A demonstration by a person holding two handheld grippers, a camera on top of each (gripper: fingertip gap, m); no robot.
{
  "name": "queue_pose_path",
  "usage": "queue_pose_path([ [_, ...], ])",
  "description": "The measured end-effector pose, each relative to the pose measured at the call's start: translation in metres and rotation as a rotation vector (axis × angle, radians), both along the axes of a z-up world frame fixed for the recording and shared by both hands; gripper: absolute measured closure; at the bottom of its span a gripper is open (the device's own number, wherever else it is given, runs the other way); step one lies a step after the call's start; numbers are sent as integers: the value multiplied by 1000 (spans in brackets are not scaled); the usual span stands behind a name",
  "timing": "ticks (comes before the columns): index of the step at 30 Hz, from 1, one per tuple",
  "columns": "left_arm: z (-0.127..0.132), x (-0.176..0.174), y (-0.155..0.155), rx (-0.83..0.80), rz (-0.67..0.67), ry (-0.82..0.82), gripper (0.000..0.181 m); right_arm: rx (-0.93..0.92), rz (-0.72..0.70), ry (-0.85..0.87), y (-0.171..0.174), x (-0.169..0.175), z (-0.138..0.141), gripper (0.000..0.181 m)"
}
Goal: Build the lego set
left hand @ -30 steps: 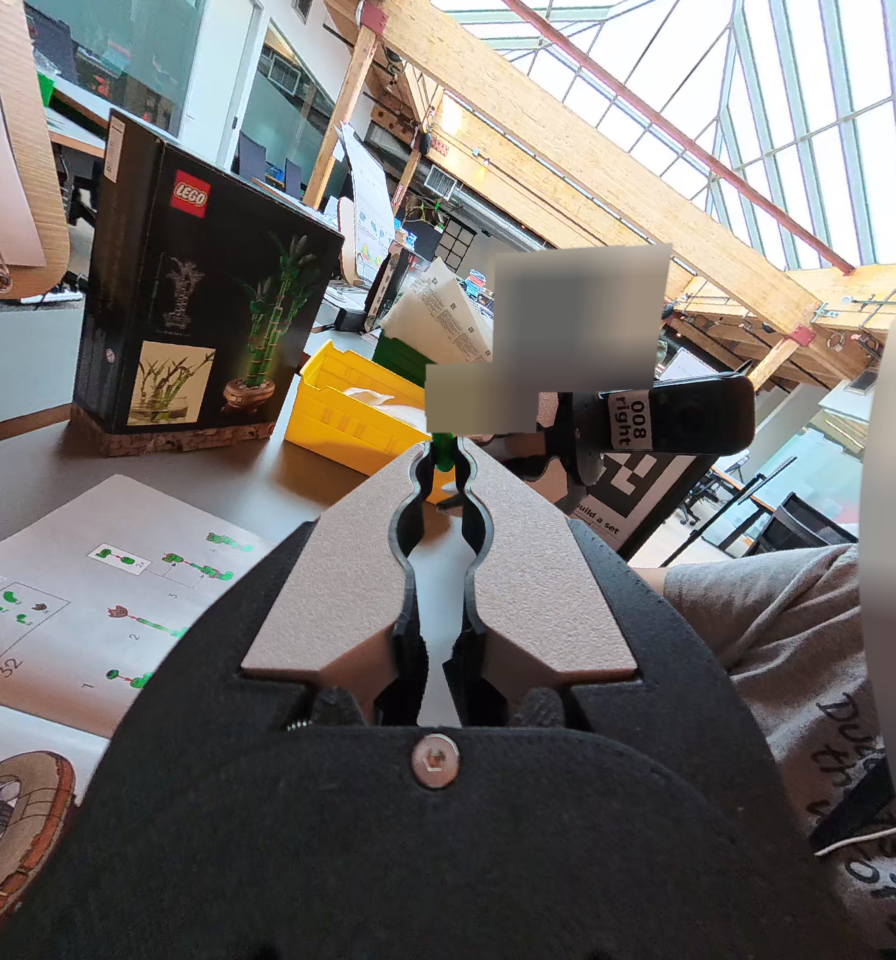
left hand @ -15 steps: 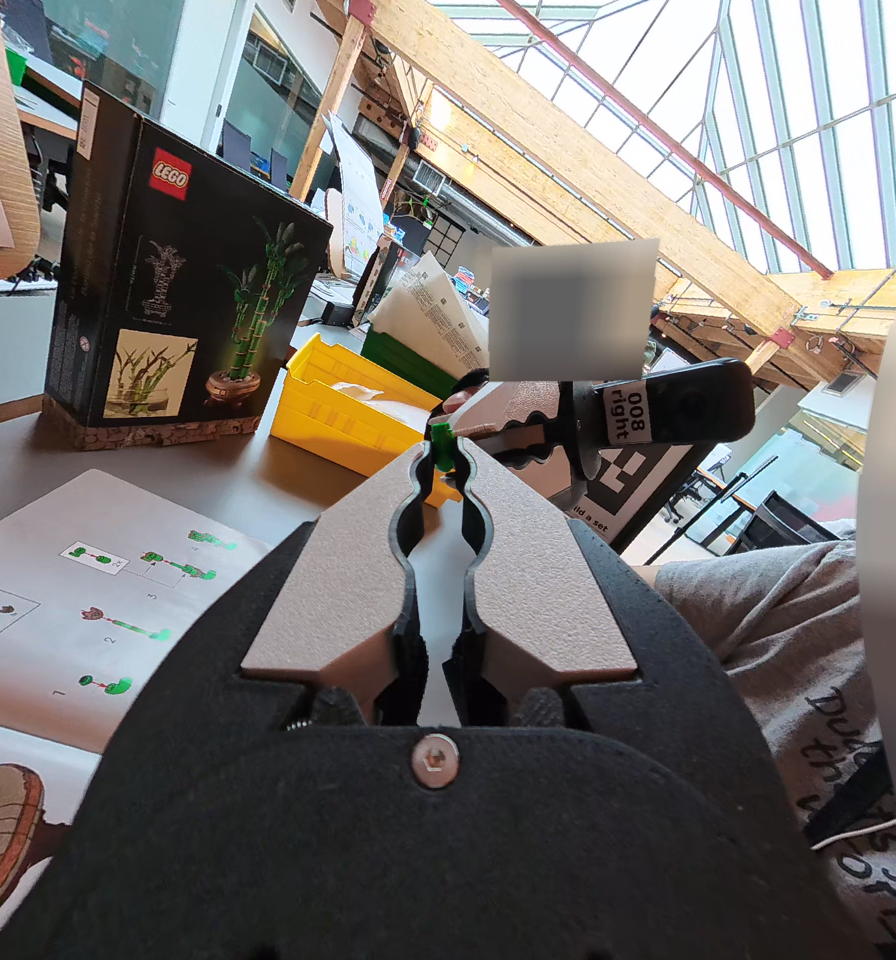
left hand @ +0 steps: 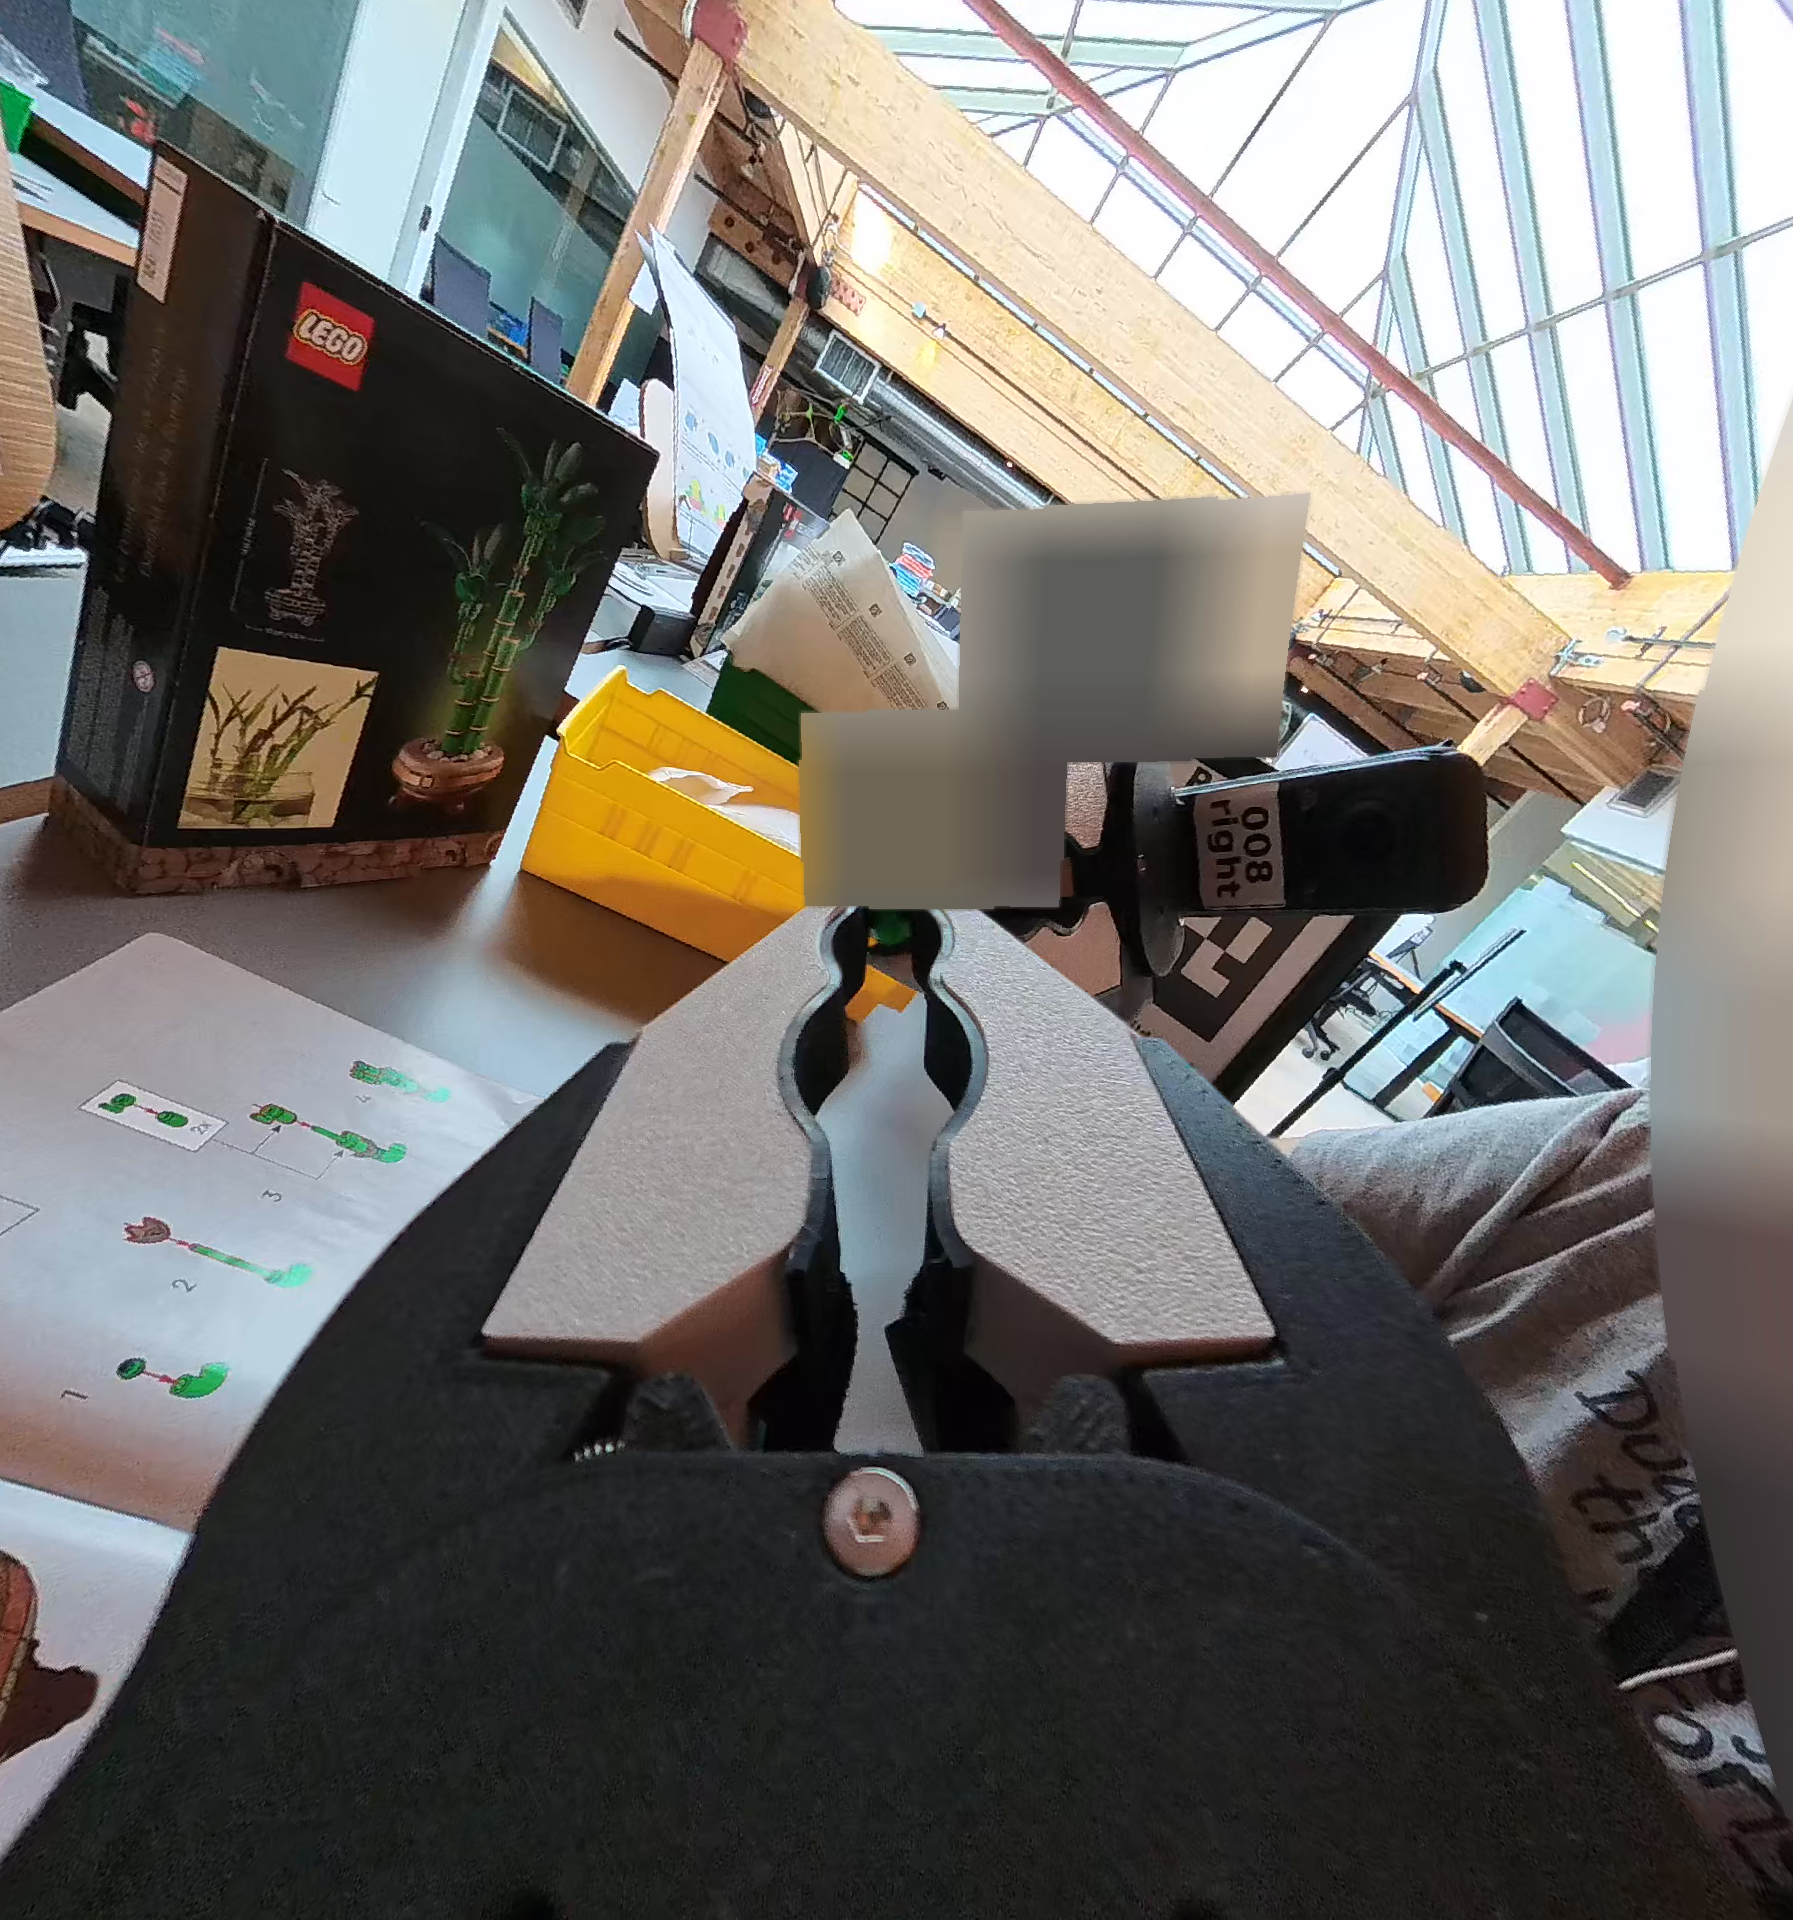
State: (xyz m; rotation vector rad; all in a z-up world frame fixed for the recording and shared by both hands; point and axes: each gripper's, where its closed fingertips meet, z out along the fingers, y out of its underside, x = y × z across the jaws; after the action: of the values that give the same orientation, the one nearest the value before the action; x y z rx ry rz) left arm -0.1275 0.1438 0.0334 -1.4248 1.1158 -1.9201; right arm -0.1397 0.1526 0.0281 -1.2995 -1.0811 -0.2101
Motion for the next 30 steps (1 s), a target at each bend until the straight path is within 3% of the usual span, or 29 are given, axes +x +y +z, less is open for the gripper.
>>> queue_pose_path([
  [9, 5, -4, 1, -1, -7, -6, 177, 25, 13, 29, -1, -3, 5, 177],
  [12, 17, -17, 15, 18, 40, -29, 177, -116, 54, 114, 0, 3, -1, 167],
  [16, 40, -49, 35, 28, 64, -48, 177, -681, 150, 138, -17, 9, -66, 158],
  [18, 49, -66, 43, 44, 86, -49, 177, -842, 175, 106, -25, 2, -93, 154],
  [21, 62, -86, 54, 87, 154, -54, 178, -855, 307, 84, -28, -56, -115, 165],
  [24, 71, -102, 59, 118, 202, -69, 176, -944, 364, 26, -37, -112, -161, 168],
  [26, 78, -108, 59, 117, 205, -90, 176, -944, 351, -26, -40, -129, -189, 169],
  [30, 82, -111, 56, 117, 192, -106, 176, -971, 312, -60, -41, -148, -219, 169],
])
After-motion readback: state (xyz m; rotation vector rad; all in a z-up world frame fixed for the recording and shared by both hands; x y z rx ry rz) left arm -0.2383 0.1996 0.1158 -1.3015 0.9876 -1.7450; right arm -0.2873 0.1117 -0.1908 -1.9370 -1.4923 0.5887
